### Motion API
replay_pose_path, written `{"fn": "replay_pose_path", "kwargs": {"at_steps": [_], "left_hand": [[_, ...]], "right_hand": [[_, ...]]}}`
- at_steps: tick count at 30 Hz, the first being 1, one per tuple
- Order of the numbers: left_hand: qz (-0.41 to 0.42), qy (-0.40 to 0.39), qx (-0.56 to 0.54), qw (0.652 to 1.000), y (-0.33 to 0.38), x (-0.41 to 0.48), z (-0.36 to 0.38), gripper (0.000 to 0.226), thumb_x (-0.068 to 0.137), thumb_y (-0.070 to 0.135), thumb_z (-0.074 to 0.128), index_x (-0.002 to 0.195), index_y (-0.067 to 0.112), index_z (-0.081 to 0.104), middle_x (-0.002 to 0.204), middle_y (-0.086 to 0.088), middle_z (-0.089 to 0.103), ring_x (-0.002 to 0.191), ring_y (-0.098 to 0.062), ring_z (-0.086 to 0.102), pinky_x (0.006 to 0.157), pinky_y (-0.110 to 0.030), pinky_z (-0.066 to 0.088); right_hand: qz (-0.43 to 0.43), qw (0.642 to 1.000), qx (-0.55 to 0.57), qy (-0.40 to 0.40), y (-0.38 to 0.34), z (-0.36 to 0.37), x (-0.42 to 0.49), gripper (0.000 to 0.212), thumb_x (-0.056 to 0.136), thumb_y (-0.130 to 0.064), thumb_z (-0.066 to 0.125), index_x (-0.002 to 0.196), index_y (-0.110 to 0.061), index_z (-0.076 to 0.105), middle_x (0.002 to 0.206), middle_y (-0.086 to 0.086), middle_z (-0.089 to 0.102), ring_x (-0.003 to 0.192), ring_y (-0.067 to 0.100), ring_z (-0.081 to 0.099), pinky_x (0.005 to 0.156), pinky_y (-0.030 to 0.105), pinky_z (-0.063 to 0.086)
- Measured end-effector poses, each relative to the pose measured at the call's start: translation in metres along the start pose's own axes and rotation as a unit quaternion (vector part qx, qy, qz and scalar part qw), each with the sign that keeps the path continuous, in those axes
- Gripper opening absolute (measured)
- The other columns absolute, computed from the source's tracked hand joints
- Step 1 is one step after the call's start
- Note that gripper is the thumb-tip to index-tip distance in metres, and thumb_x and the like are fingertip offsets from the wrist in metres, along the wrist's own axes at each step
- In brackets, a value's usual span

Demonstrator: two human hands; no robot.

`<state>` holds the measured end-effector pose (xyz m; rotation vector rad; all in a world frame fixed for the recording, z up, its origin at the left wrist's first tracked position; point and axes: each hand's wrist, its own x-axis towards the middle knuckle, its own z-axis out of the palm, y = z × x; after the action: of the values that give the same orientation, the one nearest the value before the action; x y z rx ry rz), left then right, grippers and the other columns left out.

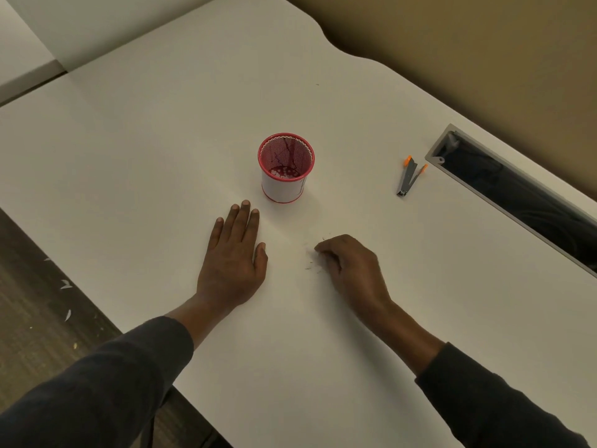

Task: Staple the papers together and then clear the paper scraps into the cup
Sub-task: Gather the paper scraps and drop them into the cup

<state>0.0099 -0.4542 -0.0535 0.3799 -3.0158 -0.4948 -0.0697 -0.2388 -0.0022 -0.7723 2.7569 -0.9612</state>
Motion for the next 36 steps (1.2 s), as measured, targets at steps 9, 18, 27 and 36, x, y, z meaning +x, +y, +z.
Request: {"fn": "replay_pose_path", "kwargs": {"at_steps": [9,18,27,36], "left_hand": [[0.001,0.001,-0.006,1.000,-0.003,0.000,0.003,0.066,0.100,0.035,0.029,0.160,0.009,0.022,0.170,-0.009,0.013,0.158,-0.024,0.008,0.127,-0.048,0.016],[0.001,0.004,-0.007,1.000,-0.002,0.000,0.004,0.066,0.100,0.035,0.029,0.160,0.010,0.022,0.170,-0.009,0.013,0.158,-0.024,0.009,0.127,-0.048,0.017],[-0.002,-0.002,-0.013,1.000,-0.002,0.000,0.004,0.067,0.101,0.041,0.020,0.161,0.011,0.018,0.170,-0.008,0.010,0.158,-0.023,0.006,0.127,-0.048,0.016],[-0.003,-0.003,-0.014,1.000,-0.003,0.000,0.005,0.066,0.102,0.040,0.022,0.161,0.012,0.017,0.170,-0.007,0.008,0.158,-0.022,0.003,0.128,-0.047,0.013]], "right_hand": [[0.332,0.820,0.467,-0.002,-0.021,-0.029,0.013,0.014,0.093,-0.006,0.066,0.104,-0.009,0.075,0.105,0.008,0.076,0.102,0.022,0.072,0.095,0.030,0.056],[0.228,0.809,0.541,0.013,-0.065,-0.064,0.094,0.012,0.091,0.001,0.065,0.098,-0.006,0.073,0.098,0.009,0.074,0.093,0.018,0.071,0.093,0.027,0.056],[0.034,0.997,0.040,-0.064,-0.092,-0.047,0.155,0.015,0.092,-0.013,0.066,0.103,-0.015,0.076,0.099,0.000,0.073,0.091,0.012,0.067,0.070,0.011,0.047],[-0.072,0.973,-0.170,-0.135,-0.102,-0.043,0.167,0.036,0.094,-0.001,0.054,0.123,-0.014,0.070,0.124,0.012,0.068,0.112,0.029,0.063,0.086,0.029,0.051]]}}
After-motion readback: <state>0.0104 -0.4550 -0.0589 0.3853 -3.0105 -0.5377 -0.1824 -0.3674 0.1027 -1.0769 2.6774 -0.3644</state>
